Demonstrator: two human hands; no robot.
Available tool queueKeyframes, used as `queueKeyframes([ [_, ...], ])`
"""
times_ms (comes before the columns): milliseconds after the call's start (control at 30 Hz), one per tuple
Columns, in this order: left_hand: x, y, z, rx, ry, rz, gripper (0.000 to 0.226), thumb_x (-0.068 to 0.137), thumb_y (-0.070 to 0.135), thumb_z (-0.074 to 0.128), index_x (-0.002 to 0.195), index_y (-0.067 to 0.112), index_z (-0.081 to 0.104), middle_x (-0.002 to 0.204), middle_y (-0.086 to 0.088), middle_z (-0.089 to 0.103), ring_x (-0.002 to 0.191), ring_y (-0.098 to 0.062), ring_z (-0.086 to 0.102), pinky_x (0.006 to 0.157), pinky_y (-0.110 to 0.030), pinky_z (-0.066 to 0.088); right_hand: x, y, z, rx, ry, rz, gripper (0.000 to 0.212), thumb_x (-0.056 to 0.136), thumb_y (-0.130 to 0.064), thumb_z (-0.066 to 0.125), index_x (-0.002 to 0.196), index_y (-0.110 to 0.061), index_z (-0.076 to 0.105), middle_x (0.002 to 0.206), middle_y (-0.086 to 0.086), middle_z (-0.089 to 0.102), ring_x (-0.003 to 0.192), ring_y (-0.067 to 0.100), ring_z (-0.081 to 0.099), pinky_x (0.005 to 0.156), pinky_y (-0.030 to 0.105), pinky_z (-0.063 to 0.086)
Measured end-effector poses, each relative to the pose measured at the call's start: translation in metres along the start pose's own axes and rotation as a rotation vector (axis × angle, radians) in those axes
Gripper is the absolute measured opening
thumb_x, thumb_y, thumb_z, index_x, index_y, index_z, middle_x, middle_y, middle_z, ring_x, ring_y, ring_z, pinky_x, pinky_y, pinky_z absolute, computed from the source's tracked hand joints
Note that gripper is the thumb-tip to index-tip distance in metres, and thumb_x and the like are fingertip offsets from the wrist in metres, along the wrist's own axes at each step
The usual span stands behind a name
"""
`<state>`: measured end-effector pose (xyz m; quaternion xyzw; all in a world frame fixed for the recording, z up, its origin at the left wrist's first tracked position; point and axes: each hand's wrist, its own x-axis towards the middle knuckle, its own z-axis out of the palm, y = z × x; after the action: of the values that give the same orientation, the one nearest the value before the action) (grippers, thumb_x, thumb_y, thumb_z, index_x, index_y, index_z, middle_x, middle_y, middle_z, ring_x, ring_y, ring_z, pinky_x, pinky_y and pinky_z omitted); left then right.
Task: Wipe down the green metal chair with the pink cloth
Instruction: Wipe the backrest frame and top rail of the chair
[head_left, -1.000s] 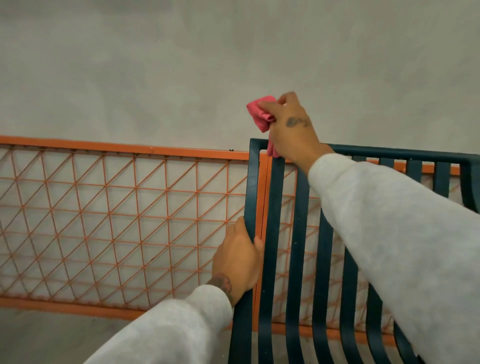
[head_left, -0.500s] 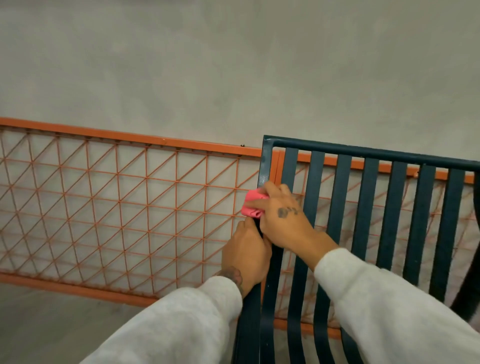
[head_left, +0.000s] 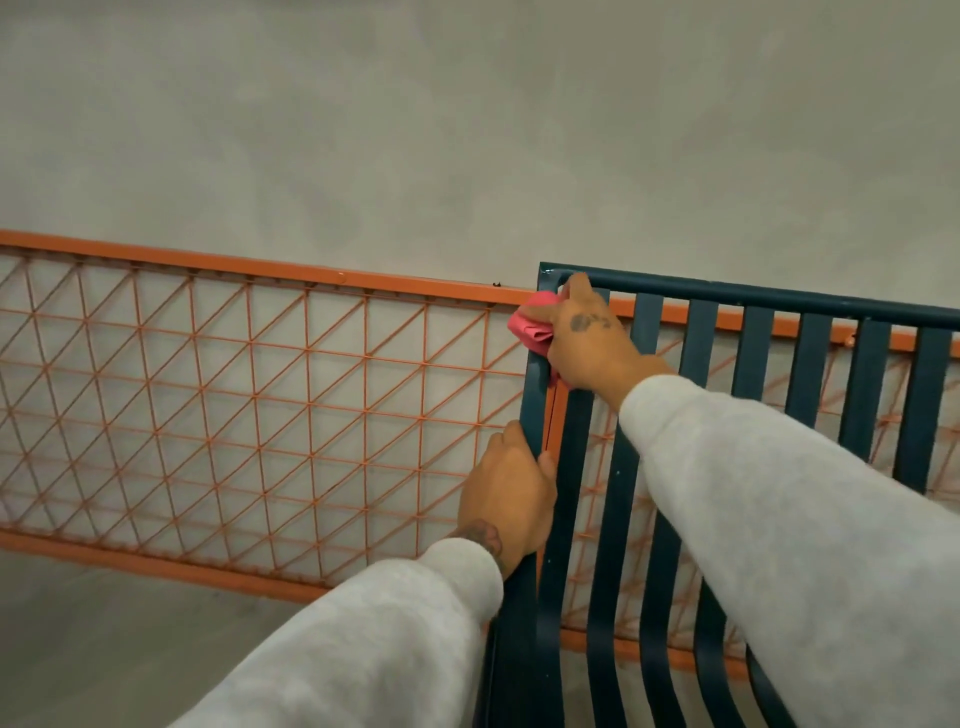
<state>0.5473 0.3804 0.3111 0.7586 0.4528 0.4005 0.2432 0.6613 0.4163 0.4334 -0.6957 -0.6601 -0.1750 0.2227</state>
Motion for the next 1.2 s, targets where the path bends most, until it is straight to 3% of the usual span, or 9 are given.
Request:
queueKeyframes([
  [333,-0.002,-0.003,0.003,-0.019,0.016,0.016,0.021,0.098,0.031,0.048,0.115,0.018,0.052,0.108,-0.004,0.063,0.096,-0.025,0.061,0.085,-0.044,0.052,-0.088,0.011,0.029,0.215,-0.199,-0.068,0.061,0.09,-0.004,0.053,0.141,-0.037,0.048,0.107,-0.003,0.04,0.111,0.023,0.047,0.096,0.028,0.04],
  [467,0.0,-0.002,0.004,-0.008,0.023,-0.01,0.024,0.099,0.036,0.047,0.114,0.018,0.053,0.105,-0.004,0.062,0.092,-0.027,0.061,0.082,-0.044,0.052,-0.054,0.016,0.023,0.017,-0.142,-0.085,0.065,0.086,-0.003,0.063,0.139,-0.038,0.05,0.113,0.004,0.048,0.11,0.028,0.05,0.093,0.038,0.048],
  [567,0.001,-0.001,0.003,-0.007,0.023,-0.016,0.027,0.099,0.041,0.046,0.114,0.019,0.054,0.103,-0.003,0.062,0.089,-0.026,0.062,0.081,-0.046,0.053,-0.036,0.014,0.026,0.193,-0.045,0.05,0.06,0.088,0.003,0.057,0.134,-0.036,0.057,0.116,0.004,0.05,0.111,0.028,0.052,0.091,0.038,0.052],
  [733,-0.001,-0.001,0.003,-0.015,0.019,0.009,0.021,0.096,0.034,0.048,0.111,0.019,0.053,0.104,-0.004,0.063,0.092,-0.026,0.062,0.082,-0.047,0.053,-0.083,0.006,0.048,0.543,0.028,0.153,0.061,0.086,0.013,0.05,0.129,-0.027,0.062,0.119,0.002,0.06,0.105,0.013,0.055,0.079,-0.004,0.035],
  [800,-0.002,0.0,0.002,-0.014,0.022,0.005,0.022,0.097,0.033,0.047,0.112,0.019,0.053,0.104,-0.003,0.063,0.092,-0.024,0.062,0.083,-0.046,0.054,-0.107,0.006,0.051,0.545,0.017,0.13,0.058,0.087,0.011,0.051,0.129,-0.027,0.063,0.114,0.002,0.063,0.098,0.011,0.056,0.074,-0.009,0.031],
  [933,-0.002,-0.002,0.004,-0.027,-0.002,-0.011,0.024,0.084,0.036,0.046,0.103,0.023,0.053,0.093,-0.001,0.065,0.081,-0.021,0.065,0.076,-0.045,0.056,-0.101,0.008,0.042,0.436,-0.068,0.092,0.062,0.086,0.009,0.048,0.128,-0.034,0.063,0.115,0.003,0.065,0.087,0.017,0.062,0.07,0.002,0.045],
  [1067,-0.001,-0.001,0.003,-0.041,-0.005,-0.013,0.022,0.085,0.03,0.052,0.104,0.019,0.054,0.095,-0.004,0.063,0.082,-0.027,0.062,0.074,-0.046,0.055,-0.069,0.004,0.025,0.393,-0.08,0.109,0.06,0.086,0.009,0.05,0.129,-0.031,0.062,0.133,0.002,0.061,0.116,0.023,0.06,0.091,0.022,0.051],
  [1133,0.0,-0.002,0.003,-0.031,0.004,-0.022,0.02,0.09,0.029,0.054,0.106,0.017,0.053,0.096,-0.006,0.062,0.082,-0.028,0.062,0.074,-0.046,0.054,-0.06,-0.001,0.015,0.437,-0.051,0.149,0.06,0.086,0.013,0.05,0.131,-0.026,0.062,0.129,-0.004,0.061,0.109,0.014,0.063,0.076,0.012,0.052],
  [1200,0.0,-0.002,0.004,-0.018,0.008,-0.033,0.019,0.091,0.027,0.055,0.107,0.017,0.052,0.097,-0.005,0.061,0.082,-0.027,0.062,0.076,-0.046,0.055,-0.049,-0.007,0.004,0.532,-0.065,0.185,0.062,0.083,0.021,0.051,0.133,-0.015,0.059,0.117,-0.01,0.059,0.083,-0.004,0.063,0.053,0.002,0.044],
])
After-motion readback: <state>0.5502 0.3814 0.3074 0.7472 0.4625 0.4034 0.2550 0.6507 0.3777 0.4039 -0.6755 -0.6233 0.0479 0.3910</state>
